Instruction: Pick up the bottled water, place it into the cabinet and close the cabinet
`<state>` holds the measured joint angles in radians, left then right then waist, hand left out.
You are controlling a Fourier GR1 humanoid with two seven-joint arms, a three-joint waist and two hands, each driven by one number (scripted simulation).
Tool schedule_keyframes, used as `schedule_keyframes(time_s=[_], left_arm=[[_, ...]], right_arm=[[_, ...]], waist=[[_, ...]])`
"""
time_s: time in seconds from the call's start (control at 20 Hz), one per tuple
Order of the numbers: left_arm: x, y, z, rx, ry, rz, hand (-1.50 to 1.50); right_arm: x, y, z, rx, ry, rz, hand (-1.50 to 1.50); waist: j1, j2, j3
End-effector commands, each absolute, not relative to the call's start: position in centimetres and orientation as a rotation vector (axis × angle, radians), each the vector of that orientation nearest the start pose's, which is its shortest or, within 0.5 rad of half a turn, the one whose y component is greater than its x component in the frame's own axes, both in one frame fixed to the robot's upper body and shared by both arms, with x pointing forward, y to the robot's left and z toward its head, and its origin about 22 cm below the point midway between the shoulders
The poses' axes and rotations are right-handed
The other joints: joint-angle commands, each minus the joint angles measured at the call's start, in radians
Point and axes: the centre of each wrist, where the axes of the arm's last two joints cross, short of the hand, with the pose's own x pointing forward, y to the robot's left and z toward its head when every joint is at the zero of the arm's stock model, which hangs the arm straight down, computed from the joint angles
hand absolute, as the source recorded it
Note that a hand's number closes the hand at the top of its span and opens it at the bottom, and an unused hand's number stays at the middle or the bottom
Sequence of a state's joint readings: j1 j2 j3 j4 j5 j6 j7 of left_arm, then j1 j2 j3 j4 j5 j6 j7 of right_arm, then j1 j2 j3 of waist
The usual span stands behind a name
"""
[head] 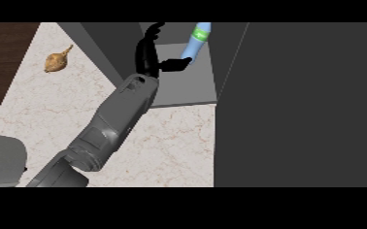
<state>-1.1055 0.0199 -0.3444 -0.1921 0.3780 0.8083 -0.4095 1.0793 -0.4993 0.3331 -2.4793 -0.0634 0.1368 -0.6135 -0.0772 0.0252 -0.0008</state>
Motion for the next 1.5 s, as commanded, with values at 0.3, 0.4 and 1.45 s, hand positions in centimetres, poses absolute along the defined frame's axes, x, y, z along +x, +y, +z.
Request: schedule_keyframes(time_s=[0.3,0.4,1.45], left_arm=[[42.8,8.1,5.6,0.220,-1.954,0.132,1.50],[43.1,8.2,6.3,0.079,-1.961,0.127,1.50],[32.2,4.9,0.4,-0.559,-1.770,0.074,-1.50]], right_arm=[[1.3,-24.0,11.6,0.346,-1.935,0.213,-1.50],[1.3,-24.2,11.7,0.357,-1.946,0.228,-1.50],[1.6,-22.1,13.3,0.296,-1.936,0.220,-1.50]], waist=[[0.011,-0.007,-0.003],[0.015,-0.011,-0.002],[0.071,-0.039,-0.001]])
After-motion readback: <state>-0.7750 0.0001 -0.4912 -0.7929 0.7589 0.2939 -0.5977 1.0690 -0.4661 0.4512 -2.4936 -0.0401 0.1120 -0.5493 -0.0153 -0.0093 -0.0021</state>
